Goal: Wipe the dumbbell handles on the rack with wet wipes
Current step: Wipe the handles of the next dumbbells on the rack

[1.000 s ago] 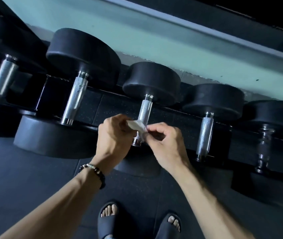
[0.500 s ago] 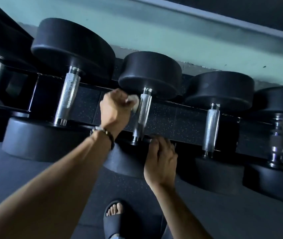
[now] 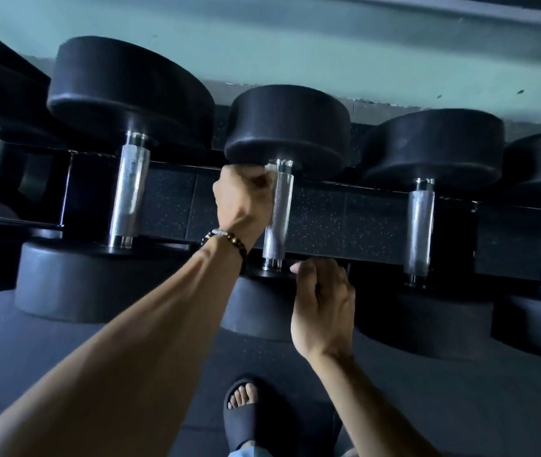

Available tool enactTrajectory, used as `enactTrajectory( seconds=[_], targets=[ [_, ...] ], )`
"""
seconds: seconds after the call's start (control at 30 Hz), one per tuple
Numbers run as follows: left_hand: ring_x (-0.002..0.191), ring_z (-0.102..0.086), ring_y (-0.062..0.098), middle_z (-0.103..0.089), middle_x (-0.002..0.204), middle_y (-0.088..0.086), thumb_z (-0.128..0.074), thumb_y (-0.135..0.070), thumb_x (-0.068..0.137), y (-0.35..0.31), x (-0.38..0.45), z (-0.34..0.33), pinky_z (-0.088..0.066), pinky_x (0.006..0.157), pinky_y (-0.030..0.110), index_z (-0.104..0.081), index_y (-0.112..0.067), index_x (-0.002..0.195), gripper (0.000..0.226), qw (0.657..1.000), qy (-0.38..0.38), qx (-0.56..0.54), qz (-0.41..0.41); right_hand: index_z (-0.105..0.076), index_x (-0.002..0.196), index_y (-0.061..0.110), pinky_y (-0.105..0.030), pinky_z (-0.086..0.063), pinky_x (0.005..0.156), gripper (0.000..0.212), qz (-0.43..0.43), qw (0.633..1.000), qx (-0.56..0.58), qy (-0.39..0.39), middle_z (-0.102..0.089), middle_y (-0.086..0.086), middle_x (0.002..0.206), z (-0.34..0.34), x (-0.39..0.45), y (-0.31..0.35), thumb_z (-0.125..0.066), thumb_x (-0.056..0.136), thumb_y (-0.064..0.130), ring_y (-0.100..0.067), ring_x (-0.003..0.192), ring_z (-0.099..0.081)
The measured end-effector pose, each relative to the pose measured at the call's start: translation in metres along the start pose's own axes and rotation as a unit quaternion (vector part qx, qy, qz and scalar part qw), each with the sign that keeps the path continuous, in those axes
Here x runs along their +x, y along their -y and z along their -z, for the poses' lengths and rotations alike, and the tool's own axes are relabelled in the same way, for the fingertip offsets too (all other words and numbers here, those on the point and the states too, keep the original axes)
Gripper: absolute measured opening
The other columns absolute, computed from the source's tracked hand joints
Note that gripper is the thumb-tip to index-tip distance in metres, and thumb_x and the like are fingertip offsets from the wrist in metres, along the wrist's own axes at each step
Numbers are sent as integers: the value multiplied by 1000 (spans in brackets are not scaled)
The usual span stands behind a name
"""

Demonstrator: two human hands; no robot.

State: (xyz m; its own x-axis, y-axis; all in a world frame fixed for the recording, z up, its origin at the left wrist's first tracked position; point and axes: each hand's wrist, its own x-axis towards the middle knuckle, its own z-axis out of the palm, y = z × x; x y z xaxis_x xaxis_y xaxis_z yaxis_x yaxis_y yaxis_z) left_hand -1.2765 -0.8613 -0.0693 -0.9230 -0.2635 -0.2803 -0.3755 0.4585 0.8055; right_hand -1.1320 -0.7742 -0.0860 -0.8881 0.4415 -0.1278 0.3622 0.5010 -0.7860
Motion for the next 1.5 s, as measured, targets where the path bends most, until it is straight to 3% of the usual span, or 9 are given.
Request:
enactTrajectory(
  seconds=[0.07,0.1,0.33,0.53,0.7,0.9,1.2,1.37,1.5],
  targets=[
    [59,-45,-5,-64,63,-9,-64,-35,93,13,-10,6,-42,55,21,-68,-2,69,42,998,47,43,-29,-66,76,11,-53,-48,81,44,4,1000,-1,-4,-69,-4,87,1,1,-1,-31,92,33,-33,85,-61],
    [56,-44,-2,-39,66,20,-62,-34,95,15,-15,13,-42,51,21,-67,0,69,43,995,68,63,-39,-65,76,12,-52,-47,82,44,1,1000,2,-4,-69,-4,87,1,0,0,-31,92,33,-33,86,-61],
    [66,-58,38,-63,75,21,-49,-17,93,-4,-5,5,-40,47,26,-49,-19,54,39,989,122,64,-45,-65,77,13,-51,-46,84,45,-12,1000,-6,-4,-68,-4,86,0,-1,1,-29,93,35,-33,87,-60],
    [48,-38,16,-42,55,-1,-43,-7,93,14,-23,23,-29,38,17,-44,-14,60,34,970,183,137,-78,-65,75,11,-51,-47,81,42,-2,1000,1,-1,-68,-3,86,0,-1,-1,-31,92,32,-32,85,-61],
    [49,-41,9,-43,51,-4,-49,-2,90,-7,-9,6,-29,42,16,-41,-14,51,42,993,48,94,-50,-65,74,11,-54,-49,78,43,7,1000,-3,-8,-67,-4,83,1,-1,-3,-31,92,31,-33,81,-61],
    [56,-56,29,-52,54,4,-49,-7,91,6,-19,12,-34,42,20,-56,-18,54,40,990,123,72,-13,-66,76,13,-54,-49,80,43,-3,1000,-20,-6,-68,-4,84,-1,0,-2,-32,92,32,-34,83,-61],
    [62,-40,19,-45,67,0,-46,-20,79,-1,-18,20,-36,59,33,-42,-5,77,16,961,266,58,-38,-66,76,13,-54,-50,79,42,-5,1000,-15,-1,-67,-5,83,0,-1,0,-32,93,31,-34,82,-61],
    [59,-37,14,-39,70,1,-50,-7,95,-19,-12,6,-33,45,20,-37,-10,81,19,955,277,101,-16,-66,79,12,-55,-50,82,45,-24,999,-20,11,-68,-7,87,0,-1,1,-29,93,33,-34,86,-61],
    [92,-57,27,-52,120,21,-53,-9,92,-24,-8,-9,-40,65,15,-39,3,120,33,961,255,104,24,-66,80,13,-54,-50,81,42,-31,999,-17,16,-67,-6,87,-2,-1,0,-30,93,32,-34,84,-61]
  ],
)
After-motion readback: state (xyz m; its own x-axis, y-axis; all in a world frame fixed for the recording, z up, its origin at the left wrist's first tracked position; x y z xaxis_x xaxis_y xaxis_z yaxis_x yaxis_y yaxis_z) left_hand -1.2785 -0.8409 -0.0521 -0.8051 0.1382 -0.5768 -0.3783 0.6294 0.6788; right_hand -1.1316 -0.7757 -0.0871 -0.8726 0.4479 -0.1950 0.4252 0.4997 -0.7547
